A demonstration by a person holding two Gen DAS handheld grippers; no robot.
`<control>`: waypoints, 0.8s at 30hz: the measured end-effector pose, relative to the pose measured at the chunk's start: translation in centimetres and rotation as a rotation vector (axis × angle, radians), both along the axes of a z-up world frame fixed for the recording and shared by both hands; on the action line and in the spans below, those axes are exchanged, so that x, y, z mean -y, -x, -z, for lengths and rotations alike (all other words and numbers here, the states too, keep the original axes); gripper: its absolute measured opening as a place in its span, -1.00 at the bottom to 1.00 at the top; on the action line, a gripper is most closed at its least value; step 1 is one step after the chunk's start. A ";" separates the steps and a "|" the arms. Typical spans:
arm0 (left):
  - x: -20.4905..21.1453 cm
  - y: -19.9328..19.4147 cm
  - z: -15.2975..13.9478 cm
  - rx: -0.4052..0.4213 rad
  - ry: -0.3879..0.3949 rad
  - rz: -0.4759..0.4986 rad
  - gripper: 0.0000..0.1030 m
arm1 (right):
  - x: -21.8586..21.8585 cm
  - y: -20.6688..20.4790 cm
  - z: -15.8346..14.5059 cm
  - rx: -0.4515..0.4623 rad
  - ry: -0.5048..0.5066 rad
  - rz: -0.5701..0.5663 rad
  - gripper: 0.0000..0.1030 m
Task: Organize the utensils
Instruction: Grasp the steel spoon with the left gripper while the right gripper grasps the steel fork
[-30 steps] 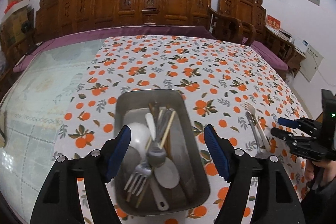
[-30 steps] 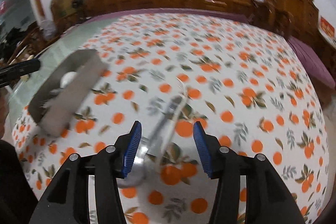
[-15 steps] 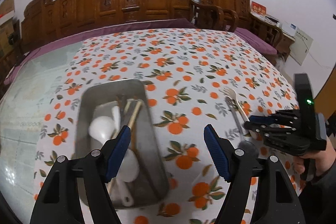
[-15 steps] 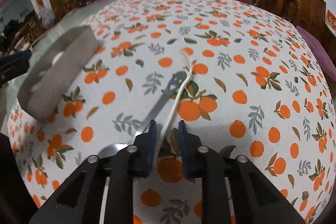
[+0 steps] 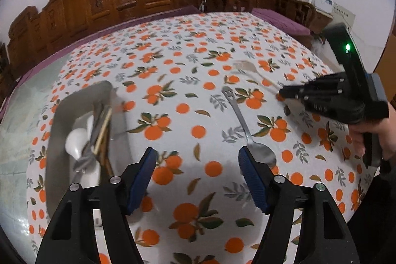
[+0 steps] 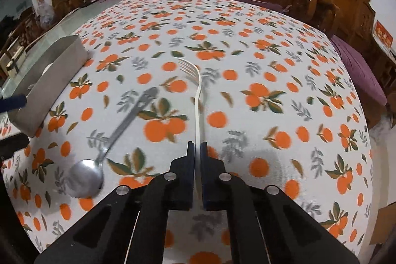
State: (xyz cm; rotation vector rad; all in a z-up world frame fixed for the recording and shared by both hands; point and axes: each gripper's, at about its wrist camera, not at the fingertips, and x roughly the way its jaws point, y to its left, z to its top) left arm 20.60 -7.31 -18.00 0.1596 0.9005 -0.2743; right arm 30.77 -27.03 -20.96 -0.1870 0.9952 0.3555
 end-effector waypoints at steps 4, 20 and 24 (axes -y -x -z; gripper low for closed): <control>1.9 -0.8 1.1 -0.040 0.000 0.023 0.20 | 0.7 -0.4 1.0 -0.022 0.031 0.003 -0.89; 6.8 -5.2 4.3 -0.187 0.039 0.026 -0.49 | 1.2 -0.6 1.1 -0.041 -0.022 0.004 -0.89; 8.1 -5.6 5.0 -0.188 -0.024 0.026 -0.59 | 1.0 -0.5 0.8 -0.040 -0.034 -0.003 -0.89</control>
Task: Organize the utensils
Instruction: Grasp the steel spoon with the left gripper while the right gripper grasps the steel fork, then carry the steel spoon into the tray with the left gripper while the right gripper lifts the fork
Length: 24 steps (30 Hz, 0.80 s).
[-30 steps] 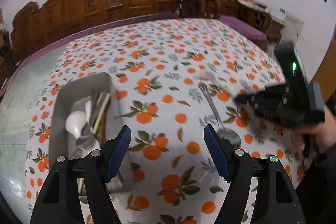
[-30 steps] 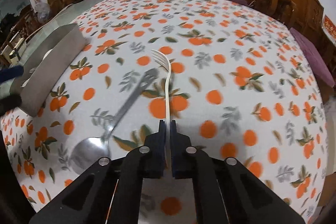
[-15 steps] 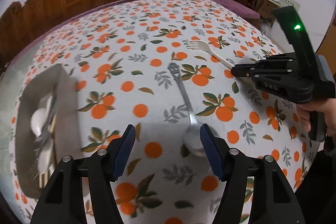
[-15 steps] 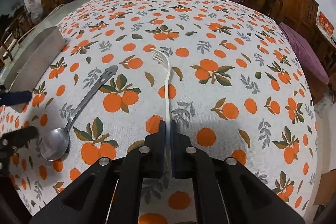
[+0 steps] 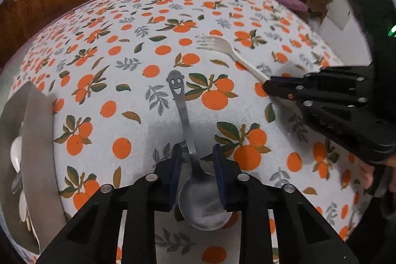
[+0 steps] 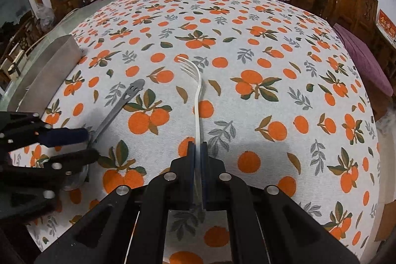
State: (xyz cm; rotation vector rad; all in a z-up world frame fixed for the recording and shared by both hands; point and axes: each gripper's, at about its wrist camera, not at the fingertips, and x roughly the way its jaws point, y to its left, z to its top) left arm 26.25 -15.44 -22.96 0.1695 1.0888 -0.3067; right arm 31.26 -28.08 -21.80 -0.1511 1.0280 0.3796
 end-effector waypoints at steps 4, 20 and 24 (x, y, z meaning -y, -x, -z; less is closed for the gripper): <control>0.3 -0.2 0.0 0.016 -0.031 -0.004 -0.73 | 0.2 0.1 -0.6 0.011 -0.012 0.008 -0.89; -2.7 1.0 -2.2 0.069 0.012 -0.025 -0.90 | -2.1 1.9 -3.1 0.070 -0.027 -0.051 -0.89; -4.4 1.1 -3.6 0.092 0.015 -0.048 -0.90 | -3.2 2.7 -4.0 0.097 -0.044 -0.080 -0.89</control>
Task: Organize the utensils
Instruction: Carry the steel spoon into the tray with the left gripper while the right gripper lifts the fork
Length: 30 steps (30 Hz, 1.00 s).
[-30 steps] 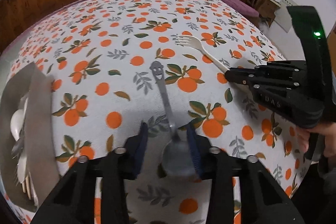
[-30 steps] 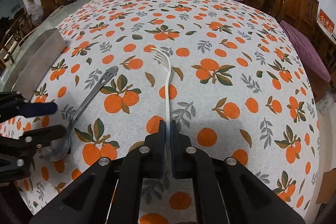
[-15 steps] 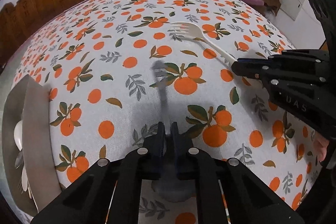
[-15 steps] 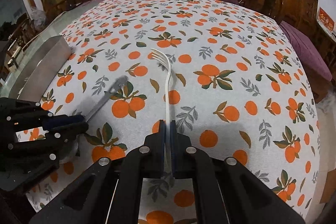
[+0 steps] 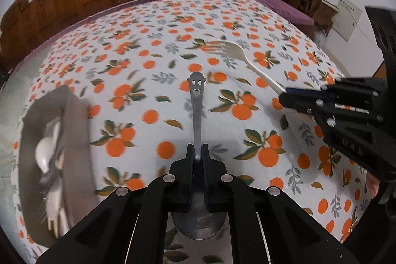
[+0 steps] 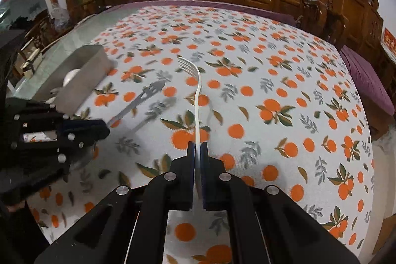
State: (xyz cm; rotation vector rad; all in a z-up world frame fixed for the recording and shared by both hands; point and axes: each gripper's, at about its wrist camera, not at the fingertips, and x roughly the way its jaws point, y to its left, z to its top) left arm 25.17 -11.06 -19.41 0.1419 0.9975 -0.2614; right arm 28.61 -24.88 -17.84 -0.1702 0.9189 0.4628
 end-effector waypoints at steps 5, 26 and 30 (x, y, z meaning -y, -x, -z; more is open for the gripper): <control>-2.2 0.0 -1.6 0.031 -0.003 -0.041 -0.90 | -1.2 0.7 -1.2 0.050 -0.028 -0.021 -0.89; -11.7 0.7 -5.3 0.101 0.000 -0.199 -0.90 | -6.9 4.6 -3.1 0.106 -0.082 -0.141 -0.89; -13.7 0.4 -4.3 0.084 -0.010 -0.229 -0.90 | -7.8 5.0 -2.9 0.103 -0.084 -0.158 -0.89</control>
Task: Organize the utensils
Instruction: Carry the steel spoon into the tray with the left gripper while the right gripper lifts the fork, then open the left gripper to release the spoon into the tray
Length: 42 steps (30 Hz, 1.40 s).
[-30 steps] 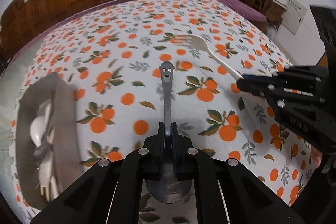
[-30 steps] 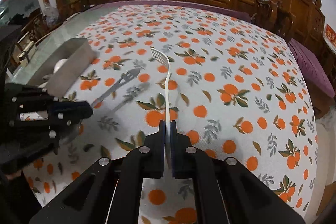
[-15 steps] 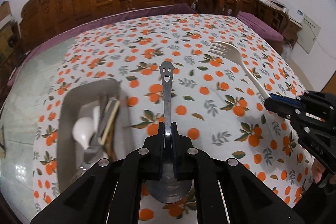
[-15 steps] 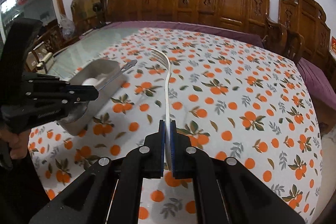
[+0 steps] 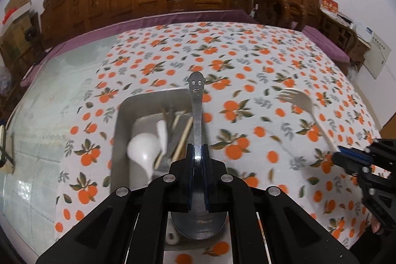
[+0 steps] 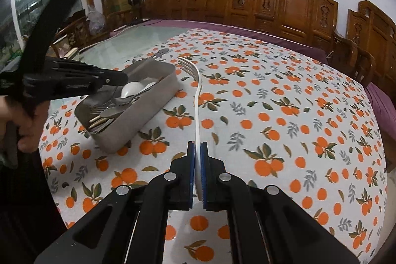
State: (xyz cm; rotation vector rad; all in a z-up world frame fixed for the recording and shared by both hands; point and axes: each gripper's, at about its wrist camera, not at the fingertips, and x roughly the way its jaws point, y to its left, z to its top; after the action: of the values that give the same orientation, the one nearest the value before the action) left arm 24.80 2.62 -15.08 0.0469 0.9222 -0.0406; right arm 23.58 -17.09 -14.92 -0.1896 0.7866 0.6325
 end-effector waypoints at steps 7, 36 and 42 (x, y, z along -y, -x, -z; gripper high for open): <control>-2.5 -0.8 2.4 -0.039 -0.007 -0.046 -0.90 | -0.9 0.1 0.6 -0.018 -0.006 -0.005 -0.89; -5.1 0.8 0.7 0.046 0.049 -0.048 -0.45 | -4.7 -0.2 -0.5 -0.036 -0.035 -0.044 -0.89; -6.6 1.0 -0.3 0.073 0.043 -0.062 -0.32 | -6.1 -0.9 -1.6 -0.034 -0.056 -0.053 -0.89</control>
State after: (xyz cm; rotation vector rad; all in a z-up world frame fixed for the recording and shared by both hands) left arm 23.79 9.20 -14.75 -0.0197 0.8488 -0.0013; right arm 24.47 -11.01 -13.29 -0.1496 0.7974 0.7087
